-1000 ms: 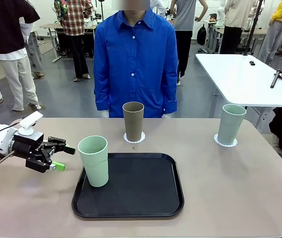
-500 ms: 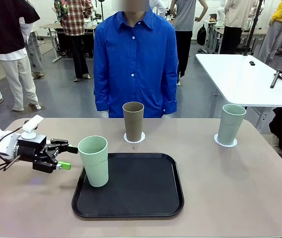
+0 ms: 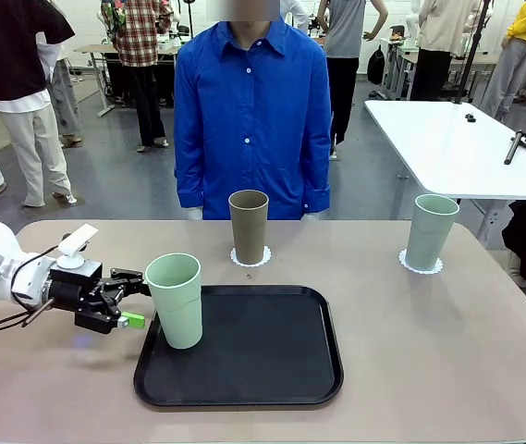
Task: Place coasters on the table and set cups on them.
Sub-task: Take one Reusable plastic cup from the Flat Tray and place it on a coaster set by the human.
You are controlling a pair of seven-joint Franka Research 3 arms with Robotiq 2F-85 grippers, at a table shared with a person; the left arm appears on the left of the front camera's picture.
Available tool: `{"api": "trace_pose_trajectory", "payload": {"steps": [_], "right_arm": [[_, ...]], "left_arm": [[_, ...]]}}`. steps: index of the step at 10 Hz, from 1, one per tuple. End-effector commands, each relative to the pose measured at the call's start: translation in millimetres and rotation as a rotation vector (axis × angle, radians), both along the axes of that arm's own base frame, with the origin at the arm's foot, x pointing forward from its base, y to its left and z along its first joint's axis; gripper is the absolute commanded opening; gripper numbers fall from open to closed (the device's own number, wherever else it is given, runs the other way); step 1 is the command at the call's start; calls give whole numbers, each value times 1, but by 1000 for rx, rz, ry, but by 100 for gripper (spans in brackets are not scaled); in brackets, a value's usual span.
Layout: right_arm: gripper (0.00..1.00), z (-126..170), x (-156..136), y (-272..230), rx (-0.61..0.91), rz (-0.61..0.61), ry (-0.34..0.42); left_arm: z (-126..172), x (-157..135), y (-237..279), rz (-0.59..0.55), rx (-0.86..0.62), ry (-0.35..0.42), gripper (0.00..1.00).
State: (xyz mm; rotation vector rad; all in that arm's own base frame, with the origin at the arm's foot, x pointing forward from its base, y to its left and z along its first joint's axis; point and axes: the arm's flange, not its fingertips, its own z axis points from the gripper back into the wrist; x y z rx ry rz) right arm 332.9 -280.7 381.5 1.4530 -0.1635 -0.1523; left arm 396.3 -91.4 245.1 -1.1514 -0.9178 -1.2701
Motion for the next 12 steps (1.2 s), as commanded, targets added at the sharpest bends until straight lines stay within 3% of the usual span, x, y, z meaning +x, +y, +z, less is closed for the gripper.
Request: {"api": "trace_pose_trajectory", "payload": {"steps": [1, 12], "right_arm": [[100, 1, 0, 0, -5, -3, -5], [100, 1, 0, 0, -5, -3, -5]], "left_arm": [[-5, 0, -9, -4, -27, -69, 100], [-23, 3, -56, -81, -48, -66, 100]]}}
